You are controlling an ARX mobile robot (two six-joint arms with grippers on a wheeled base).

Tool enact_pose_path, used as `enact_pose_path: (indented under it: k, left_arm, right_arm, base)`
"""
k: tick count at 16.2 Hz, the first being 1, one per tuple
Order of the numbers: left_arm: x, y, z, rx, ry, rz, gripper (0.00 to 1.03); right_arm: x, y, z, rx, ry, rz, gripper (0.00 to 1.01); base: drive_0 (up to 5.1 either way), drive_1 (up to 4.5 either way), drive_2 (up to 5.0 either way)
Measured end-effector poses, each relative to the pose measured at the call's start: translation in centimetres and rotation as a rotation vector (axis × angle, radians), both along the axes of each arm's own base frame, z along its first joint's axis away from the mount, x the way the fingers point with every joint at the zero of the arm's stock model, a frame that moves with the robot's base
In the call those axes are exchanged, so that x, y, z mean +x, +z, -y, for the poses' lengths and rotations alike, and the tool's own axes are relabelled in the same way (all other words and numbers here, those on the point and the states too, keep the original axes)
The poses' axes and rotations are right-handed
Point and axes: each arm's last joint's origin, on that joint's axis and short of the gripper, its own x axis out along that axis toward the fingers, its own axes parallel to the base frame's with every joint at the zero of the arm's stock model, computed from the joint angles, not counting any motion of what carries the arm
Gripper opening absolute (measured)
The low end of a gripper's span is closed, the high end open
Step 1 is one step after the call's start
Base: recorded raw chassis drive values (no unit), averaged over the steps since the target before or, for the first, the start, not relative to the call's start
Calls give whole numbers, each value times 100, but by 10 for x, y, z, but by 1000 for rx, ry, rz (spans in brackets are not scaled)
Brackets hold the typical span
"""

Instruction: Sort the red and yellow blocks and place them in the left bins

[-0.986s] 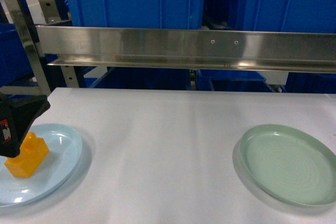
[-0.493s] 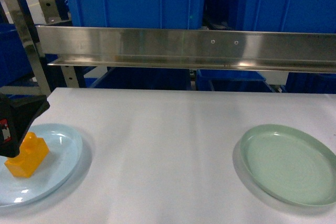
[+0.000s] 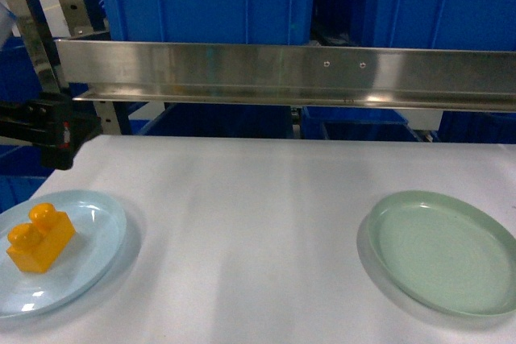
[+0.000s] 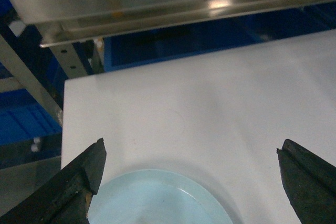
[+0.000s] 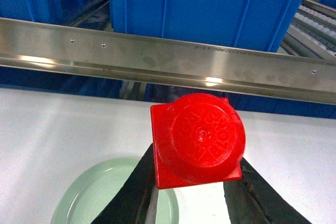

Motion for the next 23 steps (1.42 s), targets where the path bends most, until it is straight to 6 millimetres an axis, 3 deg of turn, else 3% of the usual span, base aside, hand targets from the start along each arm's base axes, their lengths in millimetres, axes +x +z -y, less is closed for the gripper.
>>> enact_pose_path:
  k: [3,5,7,12,17,23]
  left_arm:
    - [40,-39,-9,86,69,-83,98]
    - [47,-52,-16,115,106,-115,98]
    - [44,-51,-17,115,119,-116,98]
    - [12,-62,-22,69,160,-195,98]
    - [10,-75,-28,68,180,-223,98]
    - [10,-95,-19,94,183,-265,98]
  right_arm:
    - [0,0,0,0,0,0,28]
    - [0,0,0,0,0,0,28]
    - [0,0,0,0,0,0,28]
    - [0,0,0,0,0,0,28]
    - [0,0,0,0,0,0,28]
    - [0,0,0,0,0,0,28]
  base:
    - [0,0,0]
    - [0,0,0]
    - [0,0,0]
    - [0,0,0]
    - [0,0,0]
    - [0,0,0]
